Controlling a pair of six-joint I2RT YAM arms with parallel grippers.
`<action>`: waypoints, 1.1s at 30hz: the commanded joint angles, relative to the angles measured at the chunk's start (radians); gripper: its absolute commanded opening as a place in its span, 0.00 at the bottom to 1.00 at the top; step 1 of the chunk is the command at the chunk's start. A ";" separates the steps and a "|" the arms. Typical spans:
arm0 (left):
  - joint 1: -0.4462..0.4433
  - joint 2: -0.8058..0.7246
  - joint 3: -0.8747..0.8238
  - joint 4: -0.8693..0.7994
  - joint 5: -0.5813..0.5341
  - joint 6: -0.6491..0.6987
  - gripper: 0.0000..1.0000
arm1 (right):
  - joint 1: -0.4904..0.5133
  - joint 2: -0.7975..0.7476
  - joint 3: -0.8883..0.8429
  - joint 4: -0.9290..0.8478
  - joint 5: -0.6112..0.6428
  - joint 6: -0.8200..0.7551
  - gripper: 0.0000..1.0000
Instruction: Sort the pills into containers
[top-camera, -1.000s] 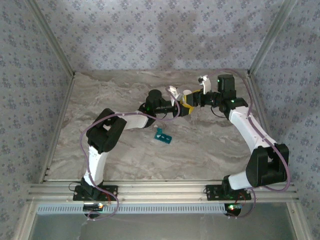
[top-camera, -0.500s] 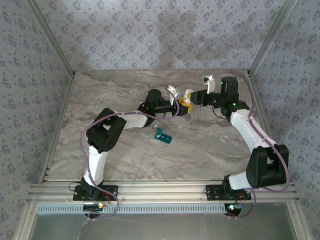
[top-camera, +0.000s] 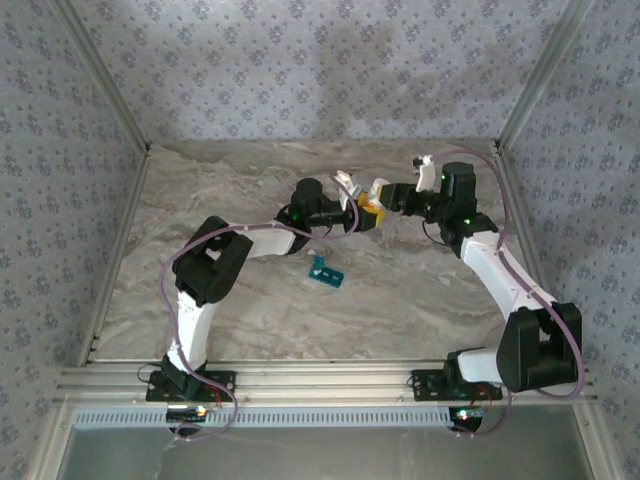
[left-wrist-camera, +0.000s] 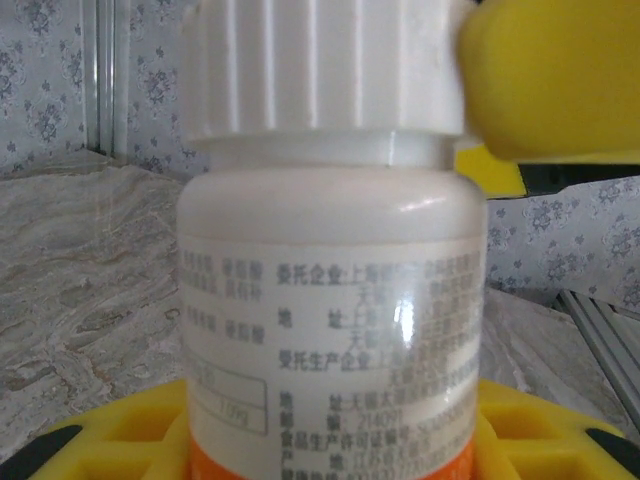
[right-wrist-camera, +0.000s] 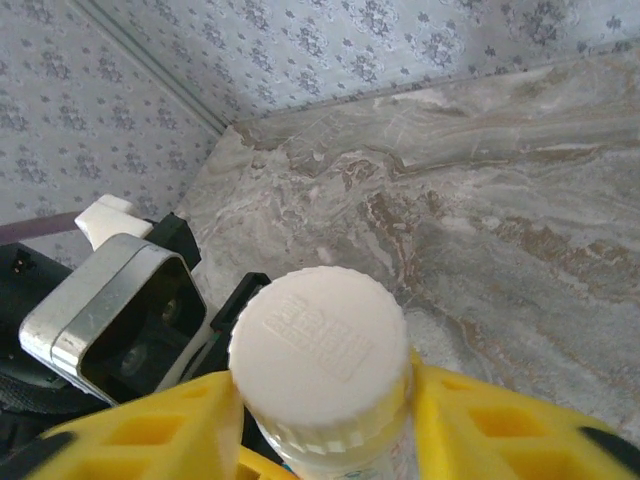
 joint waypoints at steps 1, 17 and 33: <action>-0.007 0.001 0.017 0.066 0.026 0.025 0.00 | -0.003 -0.017 0.043 -0.016 -0.011 0.010 0.65; -0.008 0.001 0.020 0.069 0.039 0.019 0.00 | -0.033 0.099 0.199 -0.103 -0.131 -0.074 0.78; -0.006 0.002 0.022 0.068 0.039 0.015 0.00 | -0.034 0.141 0.187 -0.108 -0.161 -0.086 0.65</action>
